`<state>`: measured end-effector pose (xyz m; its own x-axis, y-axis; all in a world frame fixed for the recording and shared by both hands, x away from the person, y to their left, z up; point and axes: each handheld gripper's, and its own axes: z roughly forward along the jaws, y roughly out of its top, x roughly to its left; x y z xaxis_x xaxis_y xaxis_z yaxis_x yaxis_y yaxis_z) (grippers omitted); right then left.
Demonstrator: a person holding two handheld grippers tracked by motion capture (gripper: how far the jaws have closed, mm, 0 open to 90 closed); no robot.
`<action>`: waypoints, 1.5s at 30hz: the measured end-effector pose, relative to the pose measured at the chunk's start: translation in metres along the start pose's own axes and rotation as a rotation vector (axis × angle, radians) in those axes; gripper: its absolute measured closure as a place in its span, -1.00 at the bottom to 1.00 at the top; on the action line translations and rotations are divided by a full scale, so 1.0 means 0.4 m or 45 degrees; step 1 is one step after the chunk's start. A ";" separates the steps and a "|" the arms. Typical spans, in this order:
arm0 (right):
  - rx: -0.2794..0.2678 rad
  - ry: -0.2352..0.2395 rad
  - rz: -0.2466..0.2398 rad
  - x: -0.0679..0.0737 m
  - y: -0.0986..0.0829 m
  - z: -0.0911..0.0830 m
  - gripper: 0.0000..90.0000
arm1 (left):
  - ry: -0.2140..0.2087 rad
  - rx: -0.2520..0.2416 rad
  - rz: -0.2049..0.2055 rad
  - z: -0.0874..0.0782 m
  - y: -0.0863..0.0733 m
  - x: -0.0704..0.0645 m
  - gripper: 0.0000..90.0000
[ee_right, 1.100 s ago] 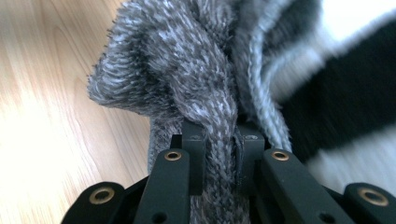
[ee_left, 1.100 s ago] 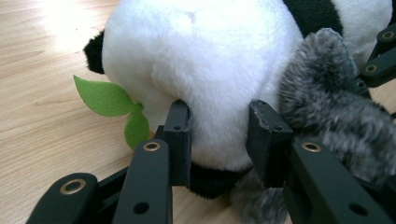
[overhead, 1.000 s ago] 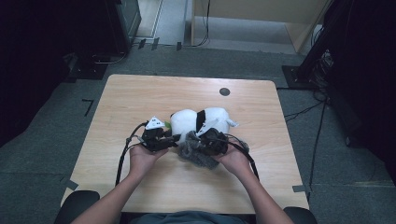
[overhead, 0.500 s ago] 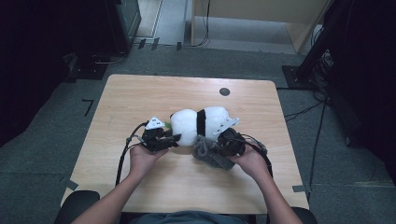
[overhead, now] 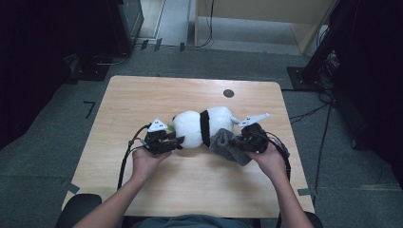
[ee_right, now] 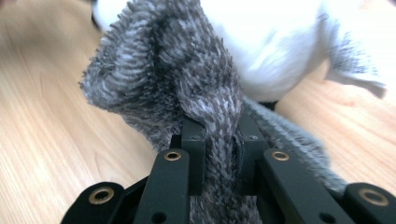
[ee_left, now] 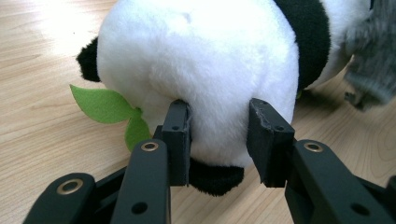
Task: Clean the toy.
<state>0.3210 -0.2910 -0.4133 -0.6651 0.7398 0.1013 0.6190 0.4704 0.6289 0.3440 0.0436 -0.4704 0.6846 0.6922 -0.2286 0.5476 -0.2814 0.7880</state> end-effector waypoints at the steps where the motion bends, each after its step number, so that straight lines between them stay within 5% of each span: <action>1: -0.025 -0.006 0.017 -0.002 0.004 -0.005 0.76 | 0.001 -0.001 0.000 0.000 0.000 0.000 0.40; 8: -0.160 -0.072 0.094 -0.014 0.038 -0.014 0.76 | -0.023 -0.003 -0.011 -0.002 0.002 -0.010 0.42; 11: -0.192 -0.041 0.144 -0.024 0.050 -0.004 0.75 | -0.031 -0.007 -0.009 -0.001 0.002 -0.009 0.42; 17: -0.155 -0.023 0.119 -0.022 0.059 0.030 0.75 | -0.016 -0.009 0.004 -0.005 0.007 0.000 0.31; 28: -0.285 0.010 0.187 -0.062 0.107 0.001 0.74 | -0.041 0.014 0.007 -0.002 0.017 0.011 0.23; 35: -0.188 0.002 0.222 -0.086 0.128 0.055 0.74 | -0.044 0.022 0.038 0.000 0.018 0.010 0.12; 45: -0.187 0.018 0.215 -0.094 0.125 0.053 0.74 | -0.046 0.004 0.059 -0.039 0.056 0.048 -0.17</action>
<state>0.3857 -0.2851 -0.4018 -0.5639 0.7947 0.2249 0.6551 0.2646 0.7077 0.3621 0.0609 -0.4483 0.7259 0.6541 -0.2125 0.5166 -0.3146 0.7963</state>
